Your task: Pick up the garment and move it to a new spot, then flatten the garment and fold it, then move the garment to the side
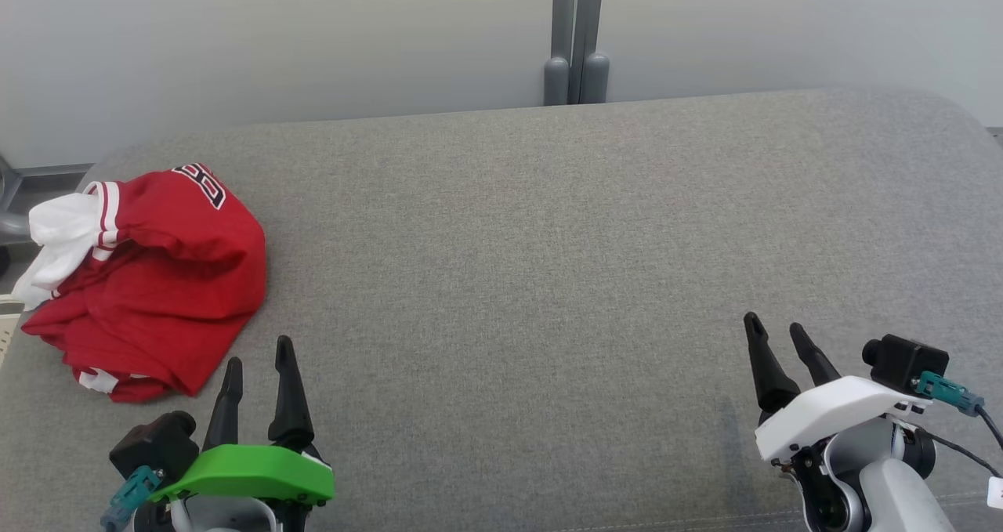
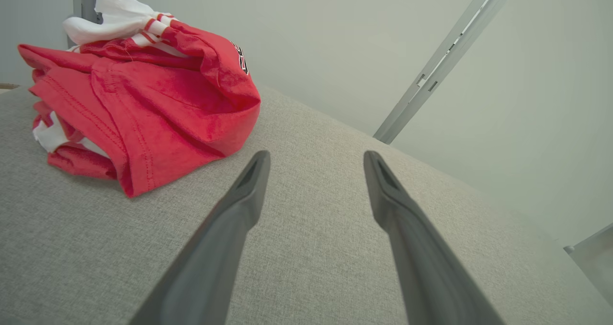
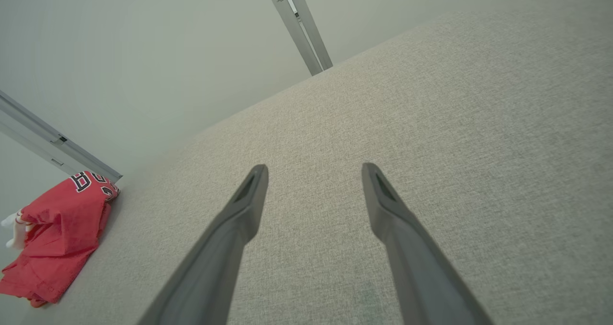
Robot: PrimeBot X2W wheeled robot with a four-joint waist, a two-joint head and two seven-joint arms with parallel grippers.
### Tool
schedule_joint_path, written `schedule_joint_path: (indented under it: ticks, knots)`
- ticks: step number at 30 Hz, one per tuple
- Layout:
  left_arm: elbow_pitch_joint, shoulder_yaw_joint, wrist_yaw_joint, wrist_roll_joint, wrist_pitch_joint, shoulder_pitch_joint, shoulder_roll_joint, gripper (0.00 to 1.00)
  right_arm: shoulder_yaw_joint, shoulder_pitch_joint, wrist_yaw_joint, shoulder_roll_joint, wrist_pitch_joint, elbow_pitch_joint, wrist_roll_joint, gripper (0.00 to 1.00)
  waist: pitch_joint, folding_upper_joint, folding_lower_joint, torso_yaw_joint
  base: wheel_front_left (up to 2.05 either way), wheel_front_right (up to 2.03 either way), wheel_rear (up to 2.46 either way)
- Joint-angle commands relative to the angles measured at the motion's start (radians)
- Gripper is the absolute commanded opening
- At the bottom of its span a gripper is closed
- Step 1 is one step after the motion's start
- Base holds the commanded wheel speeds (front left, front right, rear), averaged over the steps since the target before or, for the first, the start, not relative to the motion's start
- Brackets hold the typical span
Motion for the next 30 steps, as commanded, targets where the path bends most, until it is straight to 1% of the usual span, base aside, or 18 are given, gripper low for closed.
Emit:
schedule_joint_path:
  ticks: [1, 6, 12, 14, 18, 25, 30]
  knots:
    - [-0.010, 0.003, -0.008, 0.030, -0.008, 0.003, 0.008, 1.00, 0.010, -0.019, 0.000, -0.008, -0.007, -0.006, -0.035, 1.00, -0.001, 0.0000, 0.0000, 0.001, 0.00, 0.00, 0.00]
    - [-0.011, 0.010, -0.008, 0.076, -0.014, 0.012, 0.019, 1.00, 0.043, -0.027, 0.000, -0.008, -0.032, -0.029, -0.093, 1.00, -0.002, 0.0000, 0.0000, 0.000, 0.00, 0.00, 0.00]
    - [-0.013, 0.011, 0.003, 0.135, -0.021, 0.022, 0.026, 1.00, 0.074, -0.021, 0.000, -0.009, -0.051, -0.043, -0.167, 1.00, -0.006, 0.0000, 0.0000, -0.001, 0.00, 0.00, 0.00]
    - [-0.004, 0.005, -0.003, 0.152, -0.006, 0.026, 0.030, 1.00, 0.082, -0.019, 0.000, -0.009, -0.045, -0.044, -0.187, 1.00, -0.008, 0.0000, 0.0000, -0.001, 0.00, 0.00, 0.00]
    - [-0.004, 0.001, 0.007, 0.195, 0.024, 0.030, 0.038, 1.00, 0.096, -0.016, 0.000, -0.009, -0.044, -0.055, -0.225, 1.00, -0.011, 0.0000, 0.0000, -0.002, 0.00, 0.00, 0.00]
    - [-0.035, 0.012, 0.021, 0.236, 0.046, 0.040, 0.044, 1.00, 0.103, -0.007, 0.000, -0.010, -0.033, -0.068, -0.280, 1.00, -0.014, 0.0000, 0.0000, -0.001, 0.00, 0.00, 0.00]
    - [-0.054, 0.018, 0.033, 0.270, 0.061, 0.051, 0.051, 1.00, 0.116, -0.003, 0.000, -0.010, -0.047, -0.083, -0.325, 1.00, -0.013, 0.0000, 0.0000, 0.000, 0.00, 0.00, 0.00]
